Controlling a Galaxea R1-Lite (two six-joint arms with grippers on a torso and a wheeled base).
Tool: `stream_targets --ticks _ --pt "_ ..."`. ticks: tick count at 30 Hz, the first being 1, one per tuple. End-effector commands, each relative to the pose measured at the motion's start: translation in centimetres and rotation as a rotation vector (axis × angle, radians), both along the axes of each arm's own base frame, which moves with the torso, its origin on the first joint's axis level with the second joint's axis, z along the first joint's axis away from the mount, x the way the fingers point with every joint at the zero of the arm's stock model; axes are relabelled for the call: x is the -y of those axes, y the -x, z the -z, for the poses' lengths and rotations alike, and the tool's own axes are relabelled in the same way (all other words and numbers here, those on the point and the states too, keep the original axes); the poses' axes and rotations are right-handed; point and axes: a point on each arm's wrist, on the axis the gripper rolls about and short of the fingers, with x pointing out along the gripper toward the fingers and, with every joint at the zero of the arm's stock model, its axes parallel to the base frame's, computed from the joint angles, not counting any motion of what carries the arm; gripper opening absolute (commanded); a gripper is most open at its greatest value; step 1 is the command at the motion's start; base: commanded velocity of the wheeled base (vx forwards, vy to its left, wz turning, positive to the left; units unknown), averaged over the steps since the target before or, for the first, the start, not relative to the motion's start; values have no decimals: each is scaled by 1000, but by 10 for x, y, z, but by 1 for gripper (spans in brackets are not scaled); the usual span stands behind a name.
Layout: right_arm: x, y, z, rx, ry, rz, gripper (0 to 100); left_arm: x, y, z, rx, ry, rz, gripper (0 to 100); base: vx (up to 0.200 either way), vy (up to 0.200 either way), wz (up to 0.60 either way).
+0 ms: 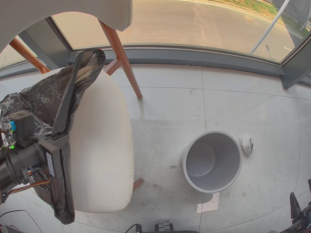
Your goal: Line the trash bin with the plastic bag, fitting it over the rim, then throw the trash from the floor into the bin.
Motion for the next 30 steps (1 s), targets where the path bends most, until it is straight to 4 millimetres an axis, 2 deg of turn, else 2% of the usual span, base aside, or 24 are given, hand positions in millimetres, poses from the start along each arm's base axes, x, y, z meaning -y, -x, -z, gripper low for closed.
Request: stream_targets --ticks 1,4,7,14,18,24,30 --pt "0 -1 5 -7 0 -1 100 -39 51 -13 -17 211 125 0 0 0 0" --pt "0 -1 5 -7 0 -1 100 -50 65 -5 -73 214 149 0 0 0 0" --pt "0 -1 5 -7 0 -1 100 -51 66 -5 -94 222 148 0 0 0 0" --pt "0 -1 5 -7 0 -1 100 -40 60 1 -240 310 264 0 0 0 0" --pt "0 -1 5 -8 -1 -1 100 -30 51 -1 -263 358 340 0 0 0 0" --pt "0 -1 5 -14 -4 2 100 -15 36 -10 -307 523 363 0 0 0 0" --pt "0 -1 5 -11 -9 2 100 -13 36 -8 -327 545 434 0 0 -200 0"
